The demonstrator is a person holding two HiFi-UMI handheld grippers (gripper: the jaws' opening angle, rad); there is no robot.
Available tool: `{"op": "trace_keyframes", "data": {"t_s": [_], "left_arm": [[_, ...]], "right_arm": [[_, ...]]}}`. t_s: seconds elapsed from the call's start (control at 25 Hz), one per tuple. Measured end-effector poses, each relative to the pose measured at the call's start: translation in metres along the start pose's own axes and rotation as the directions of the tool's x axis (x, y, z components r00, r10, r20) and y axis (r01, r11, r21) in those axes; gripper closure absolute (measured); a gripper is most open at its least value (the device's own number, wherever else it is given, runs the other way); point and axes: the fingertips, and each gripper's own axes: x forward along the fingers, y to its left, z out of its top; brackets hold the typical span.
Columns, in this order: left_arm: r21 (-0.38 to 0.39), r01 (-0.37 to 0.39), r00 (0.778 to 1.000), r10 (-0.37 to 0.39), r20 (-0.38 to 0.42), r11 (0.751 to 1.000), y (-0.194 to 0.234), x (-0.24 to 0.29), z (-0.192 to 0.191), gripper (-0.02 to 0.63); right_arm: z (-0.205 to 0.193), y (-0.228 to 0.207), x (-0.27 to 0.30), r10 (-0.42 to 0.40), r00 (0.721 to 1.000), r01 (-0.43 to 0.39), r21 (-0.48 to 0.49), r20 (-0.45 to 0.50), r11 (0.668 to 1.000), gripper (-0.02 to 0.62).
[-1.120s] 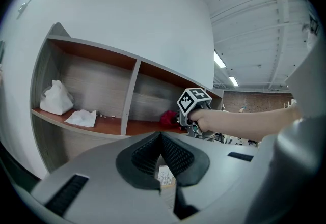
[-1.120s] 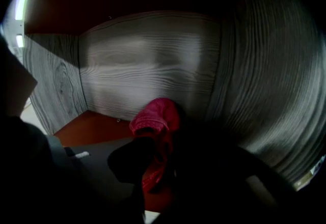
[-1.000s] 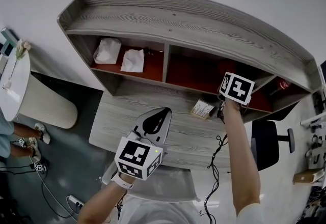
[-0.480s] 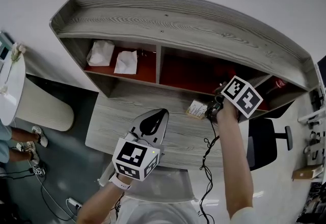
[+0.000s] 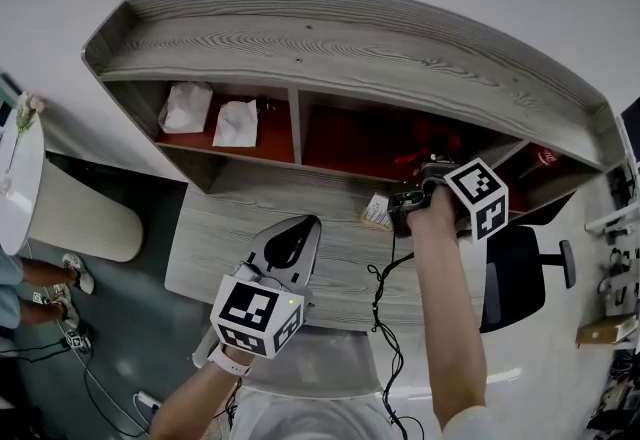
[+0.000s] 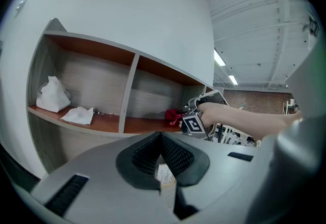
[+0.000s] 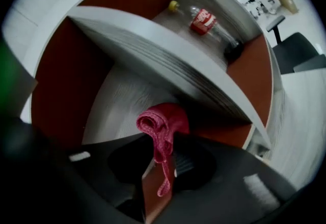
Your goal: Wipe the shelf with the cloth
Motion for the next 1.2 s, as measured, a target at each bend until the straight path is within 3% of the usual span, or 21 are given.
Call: {"op": "trace_keyframes", "data": {"t_s": [0.24,0.4,0.68,0.92,1.2], "left_arm": [[0.003,-0.005,1.0,0.005,-0.012,1.0,0.002,0.003,-0.002,0.6],[0.004,-0.004,1.0,0.004,-0.017,1.0,0.0,0.005,-0.003,0.6],[0.008,-0.005,1.0,0.005,-0.022,1.0,-0.001,0.009,-0.004,0.6],[0.014,0.002,1.0,-0.002,-0.022,1.0,-0.008,0.011,-0.004,0.6],[0.015,0.011,1.0,-0.01,-0.023,1.0,-0.015,0.013,-0.004,0.6]], "right_arm": [[0.014,-0.011,0.004,-0.004,0.999,-0.007,0.196,0.051,0.981,0.489],[0.025,-0.01,0.01,-0.004,0.996,-0.019,0.249,0.093,0.968,0.489],[0.047,0.028,0.004,0.146,0.974,-0.177,0.179,0.171,0.968,0.489],[0.067,0.067,-0.014,0.333,0.917,-0.358,0.086,0.219,0.93,0.491],[0.071,0.085,-0.035,0.39,0.894,-0.404,0.021,0.219,0.915,0.491]]}}
